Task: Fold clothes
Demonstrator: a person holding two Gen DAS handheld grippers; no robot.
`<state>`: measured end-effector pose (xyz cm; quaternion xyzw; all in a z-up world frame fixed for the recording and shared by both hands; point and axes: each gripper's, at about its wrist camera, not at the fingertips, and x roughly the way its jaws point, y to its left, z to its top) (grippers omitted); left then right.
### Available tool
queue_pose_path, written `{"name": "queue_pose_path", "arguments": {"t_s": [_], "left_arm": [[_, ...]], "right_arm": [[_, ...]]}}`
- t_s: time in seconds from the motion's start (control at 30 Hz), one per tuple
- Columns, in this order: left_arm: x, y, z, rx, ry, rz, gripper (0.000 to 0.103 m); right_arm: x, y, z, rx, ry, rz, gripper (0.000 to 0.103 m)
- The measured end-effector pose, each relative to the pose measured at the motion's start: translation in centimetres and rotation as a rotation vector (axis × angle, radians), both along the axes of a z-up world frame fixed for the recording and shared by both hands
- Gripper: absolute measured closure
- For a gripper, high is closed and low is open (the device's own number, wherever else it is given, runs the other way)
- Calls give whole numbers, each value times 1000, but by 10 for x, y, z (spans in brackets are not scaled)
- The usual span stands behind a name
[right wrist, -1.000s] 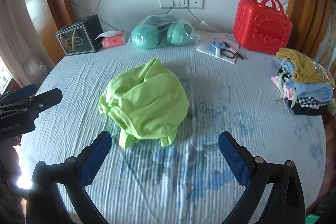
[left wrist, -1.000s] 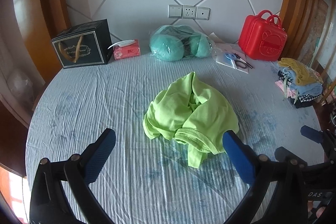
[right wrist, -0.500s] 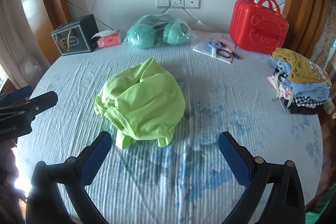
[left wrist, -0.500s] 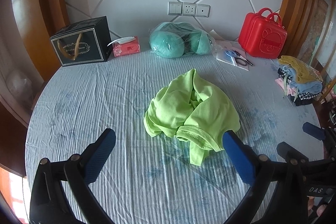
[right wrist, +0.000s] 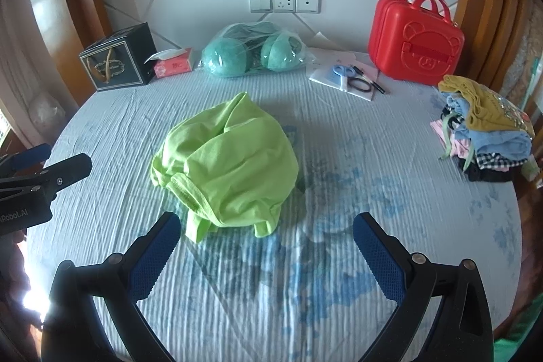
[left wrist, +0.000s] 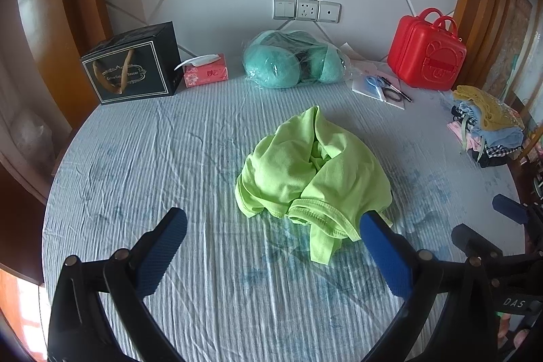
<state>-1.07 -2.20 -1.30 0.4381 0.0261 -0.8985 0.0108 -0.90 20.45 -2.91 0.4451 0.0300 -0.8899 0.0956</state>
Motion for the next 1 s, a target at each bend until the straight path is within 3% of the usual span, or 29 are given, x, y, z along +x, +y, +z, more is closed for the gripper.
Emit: {"name": "queue_pose_path", "arguments": {"t_s": [1.0], "left_arm": [[-8,-8,-11,3,-25,15,0]], "right_arm": [[-5,2,-7,-3,-31,1,0]]}}
